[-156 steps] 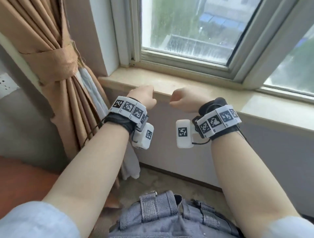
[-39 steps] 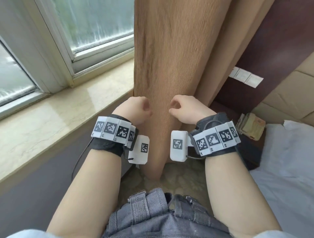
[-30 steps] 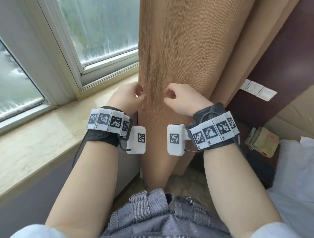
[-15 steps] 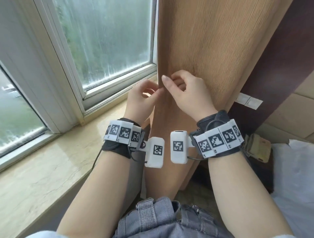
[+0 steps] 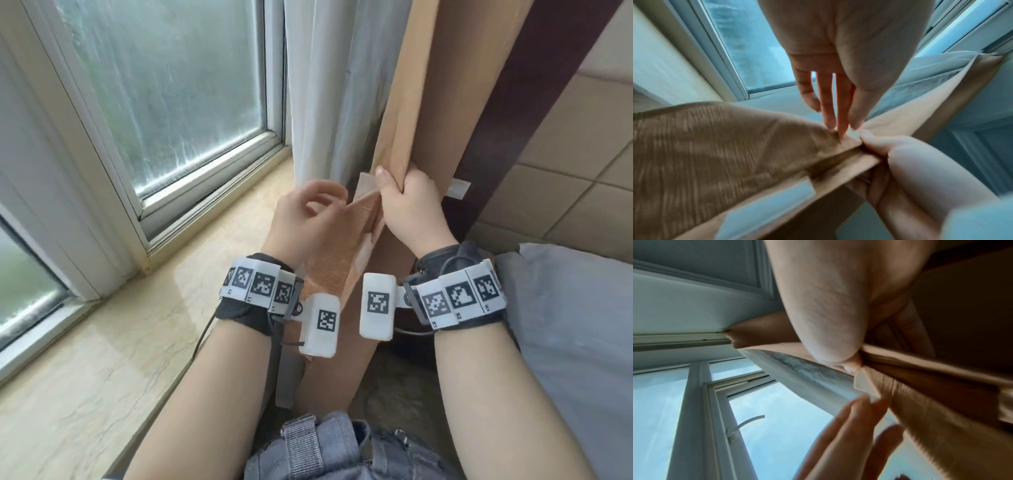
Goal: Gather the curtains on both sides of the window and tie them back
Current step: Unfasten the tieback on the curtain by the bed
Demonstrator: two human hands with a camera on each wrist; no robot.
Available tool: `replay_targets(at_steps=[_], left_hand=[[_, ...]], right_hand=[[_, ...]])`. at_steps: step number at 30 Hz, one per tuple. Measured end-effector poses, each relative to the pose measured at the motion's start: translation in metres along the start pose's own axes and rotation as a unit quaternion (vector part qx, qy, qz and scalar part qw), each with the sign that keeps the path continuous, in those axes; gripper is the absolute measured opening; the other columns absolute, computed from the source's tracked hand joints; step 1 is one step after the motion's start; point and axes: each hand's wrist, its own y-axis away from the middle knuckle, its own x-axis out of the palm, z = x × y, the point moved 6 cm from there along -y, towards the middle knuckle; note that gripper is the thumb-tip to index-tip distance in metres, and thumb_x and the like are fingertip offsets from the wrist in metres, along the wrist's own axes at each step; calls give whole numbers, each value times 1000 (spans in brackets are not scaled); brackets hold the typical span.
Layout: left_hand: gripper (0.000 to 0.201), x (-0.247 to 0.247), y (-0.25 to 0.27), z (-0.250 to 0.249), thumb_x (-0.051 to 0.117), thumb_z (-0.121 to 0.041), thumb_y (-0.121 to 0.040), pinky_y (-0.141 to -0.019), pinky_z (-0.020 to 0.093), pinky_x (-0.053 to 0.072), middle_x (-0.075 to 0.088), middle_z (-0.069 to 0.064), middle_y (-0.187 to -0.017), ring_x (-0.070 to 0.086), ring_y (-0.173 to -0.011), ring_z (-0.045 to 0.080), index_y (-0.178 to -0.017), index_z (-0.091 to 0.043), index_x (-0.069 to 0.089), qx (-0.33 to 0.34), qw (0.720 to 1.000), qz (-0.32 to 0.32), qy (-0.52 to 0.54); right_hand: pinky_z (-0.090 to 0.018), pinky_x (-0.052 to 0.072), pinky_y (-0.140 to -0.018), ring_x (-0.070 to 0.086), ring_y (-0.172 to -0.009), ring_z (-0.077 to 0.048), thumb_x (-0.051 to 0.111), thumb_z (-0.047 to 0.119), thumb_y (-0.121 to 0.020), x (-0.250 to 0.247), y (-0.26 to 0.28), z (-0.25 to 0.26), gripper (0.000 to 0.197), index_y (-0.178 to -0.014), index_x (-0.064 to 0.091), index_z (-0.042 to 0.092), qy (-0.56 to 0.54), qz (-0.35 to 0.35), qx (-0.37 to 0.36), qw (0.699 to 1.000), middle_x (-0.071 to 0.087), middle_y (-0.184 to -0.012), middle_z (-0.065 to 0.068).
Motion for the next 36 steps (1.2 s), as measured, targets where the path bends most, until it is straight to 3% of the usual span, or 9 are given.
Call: replay_targets(at_steps=[5,9,12,16,19,23,26,31,36], left_hand=[[25,18,10,0,72,-40,-77,-94,22,41,63,-16,-96,58,-96,1,-96,-29,59,37,994,87,-61],[23,41,22,5,71,-37,-78,-70,24,46,59,-10,-76,55,-72,5,-83,-19,58,29,984,146,-100],[23,52,32,5,68,-32,-83,-65,26,47,61,-2,-72,55,-67,11,-83,-11,58,20,982,169,-78],[44,60,37,3,66,-47,-79,-77,38,55,67,4,-92,64,-84,18,-98,-9,54,-23,977,207,-49],[51,64,40,-5,63,-47,-83,-80,41,57,61,-2,-116,65,-90,19,-123,-19,47,-72,971,227,37],[25,68,39,-19,47,-26,-98,-60,35,60,60,8,-111,65,-68,23,-122,-20,46,-165,948,183,202],[12,68,31,-25,53,-16,-95,-50,21,52,61,-8,-79,62,-55,8,-106,-12,55,-80,983,129,101],[18,68,23,-19,64,-13,-87,-51,27,51,56,0,-67,57,-54,13,-72,-14,53,-28,999,17,40],[32,69,23,-11,66,-21,-83,-66,31,49,51,-12,-58,55,-62,8,-60,-30,46,-41,998,-53,22]], right_hand=[[-19,44,-69,59,-79,-10,43,37,-98,-10,21,-16,36,-92,63,7,-80,-32,73,994,64,-85,-2],[-17,40,-56,52,-57,-5,42,46,-96,-19,34,-25,45,-65,54,14,-47,-43,90,994,54,-61,3],[-11,37,-51,52,-57,-2,44,47,-95,-24,43,-25,40,-70,54,17,-10,-29,63,998,54,-62,6],[-16,50,-68,66,-72,-4,61,27,-89,-25,51,-24,9,-81,57,29,-48,7,35,998,68,-76,10],[-25,51,-62,63,-65,-11,58,15,-83,-33,51,-22,3,-83,60,17,-18,-13,25,999,68,-71,2],[-35,56,-71,66,-75,-22,55,12,-85,-47,48,-22,9,-90,62,9,-44,1,29,999,70,-78,-7],[-21,55,-72,68,-79,-8,61,10,-85,-49,50,-25,15,-90,59,24,-100,56,16,993,70,-86,5],[-30,54,-73,67,-81,-16,73,38,-77,-51,50,-45,29,-86,48,26,-65,70,58,994,67,-90,-3],[-19,42,-64,54,-66,-7,54,43,-91,-28,65,-50,40,-85,63,4,-14,232,46,972,59,-72,3]])
